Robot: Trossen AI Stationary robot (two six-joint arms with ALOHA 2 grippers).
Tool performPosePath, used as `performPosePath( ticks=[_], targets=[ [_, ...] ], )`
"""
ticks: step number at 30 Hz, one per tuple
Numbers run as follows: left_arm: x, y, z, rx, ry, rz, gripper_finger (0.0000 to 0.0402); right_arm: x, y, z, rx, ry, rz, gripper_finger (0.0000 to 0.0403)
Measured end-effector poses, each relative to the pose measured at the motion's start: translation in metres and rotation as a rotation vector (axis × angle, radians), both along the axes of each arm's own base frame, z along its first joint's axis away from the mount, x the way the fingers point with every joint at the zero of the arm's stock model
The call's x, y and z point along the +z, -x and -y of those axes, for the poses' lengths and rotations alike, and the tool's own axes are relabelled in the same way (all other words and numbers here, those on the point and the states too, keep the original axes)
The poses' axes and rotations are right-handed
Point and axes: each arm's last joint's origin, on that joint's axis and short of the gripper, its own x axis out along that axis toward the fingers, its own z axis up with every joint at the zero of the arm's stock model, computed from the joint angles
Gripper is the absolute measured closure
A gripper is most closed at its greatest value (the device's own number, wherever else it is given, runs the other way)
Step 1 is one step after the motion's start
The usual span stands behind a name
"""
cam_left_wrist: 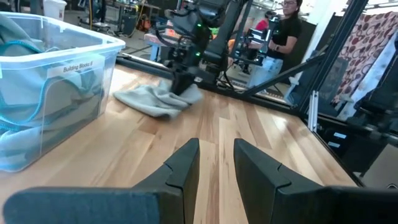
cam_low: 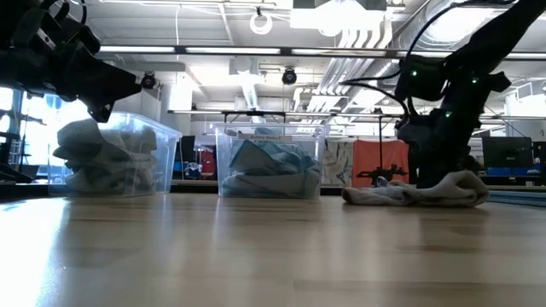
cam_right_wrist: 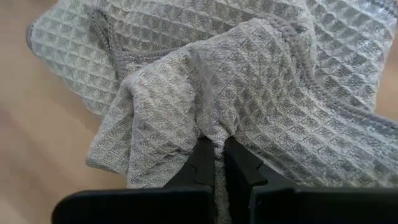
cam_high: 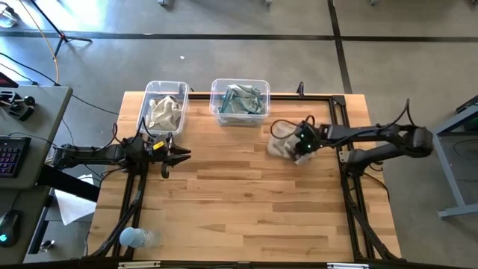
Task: Sort microfiber towel by color & place in baskets
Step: Put the brown microfiber cloth into the left transparent bin
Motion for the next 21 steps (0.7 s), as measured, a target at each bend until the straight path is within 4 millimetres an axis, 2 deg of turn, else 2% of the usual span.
performPosePath(
  ticks=[13, 18, 21],
  targets=[
    [0.000, 0.000, 0.000, 0.000, 0.000, 0.000, 0.0316, 0.019, -0.008, -0.036, 0.136, 0.024, 0.136, 0.0402],
    [0.000, 0.000, 0.000, 0.000, 0.000, 0.000, 0.0316, 0.029, -0.019, -0.048, 0.182, 0.038, 0.235, 0.0402],
    [0.000, 0.000, 0.000, 0.001, 0.000, 0.000, 0.0316, 0.043, -0.029, -0.055, 0.212, 0.072, 0.291, 0.0403]
  ],
)
